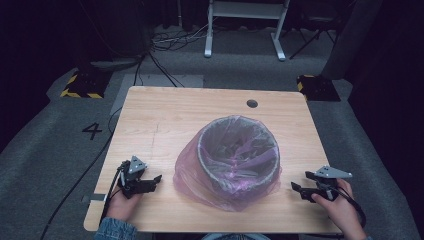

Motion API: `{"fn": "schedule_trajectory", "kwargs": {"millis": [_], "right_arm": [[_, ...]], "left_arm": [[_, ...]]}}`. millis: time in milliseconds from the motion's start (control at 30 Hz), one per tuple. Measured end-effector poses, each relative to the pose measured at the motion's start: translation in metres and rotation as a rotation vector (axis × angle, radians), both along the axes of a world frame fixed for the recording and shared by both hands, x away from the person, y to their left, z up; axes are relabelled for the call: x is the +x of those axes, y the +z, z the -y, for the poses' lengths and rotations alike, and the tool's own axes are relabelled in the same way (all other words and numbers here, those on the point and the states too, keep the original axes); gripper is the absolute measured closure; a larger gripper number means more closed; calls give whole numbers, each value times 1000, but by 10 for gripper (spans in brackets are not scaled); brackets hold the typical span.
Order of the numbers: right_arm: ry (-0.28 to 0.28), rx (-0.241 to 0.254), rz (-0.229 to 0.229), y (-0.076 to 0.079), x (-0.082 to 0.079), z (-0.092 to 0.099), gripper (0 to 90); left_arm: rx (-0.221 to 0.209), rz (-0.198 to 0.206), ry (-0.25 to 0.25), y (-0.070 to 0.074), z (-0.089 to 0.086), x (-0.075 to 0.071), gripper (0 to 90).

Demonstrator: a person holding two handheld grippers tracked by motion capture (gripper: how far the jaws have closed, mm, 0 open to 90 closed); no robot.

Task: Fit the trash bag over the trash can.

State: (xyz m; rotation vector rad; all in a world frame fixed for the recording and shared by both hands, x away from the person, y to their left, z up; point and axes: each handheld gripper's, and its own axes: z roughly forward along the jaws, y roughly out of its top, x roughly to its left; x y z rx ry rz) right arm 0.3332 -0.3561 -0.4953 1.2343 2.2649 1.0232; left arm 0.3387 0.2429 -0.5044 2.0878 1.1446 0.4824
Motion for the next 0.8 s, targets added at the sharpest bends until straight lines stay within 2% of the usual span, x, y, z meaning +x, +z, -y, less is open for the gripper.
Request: {"fn": "schedule_trajectory", "kwargs": {"millis": [133, 167, 267, 367, 500, 633, 800], "right_arm": [[-3, 5, -9, -6, 1, -2, 205], [-6, 6, 5, -8, 2, -4, 202], [-9, 0, 7, -8, 4, -6, 197], [-18, -26, 11, -8, 10, -8, 160], [-41, -30, 7, -9, 20, -10, 129], [5, -41, -6, -9, 32, -9, 54], [29, -39, -11, -10, 35, -8, 38]], "left_arm": [[-1, -1, 2, 0, 1, 1, 233], [2, 0, 2, 0, 1, 1, 231], [2, 0, 1, 0, 1, 1, 226], [1, -2, 1, 0, 1, 1, 222], [-1, -2, 1, 0, 2, 2, 219], [1, -7, 1, 0, 2, 2, 212], [2, -7, 1, 0, 2, 2, 212]]}}
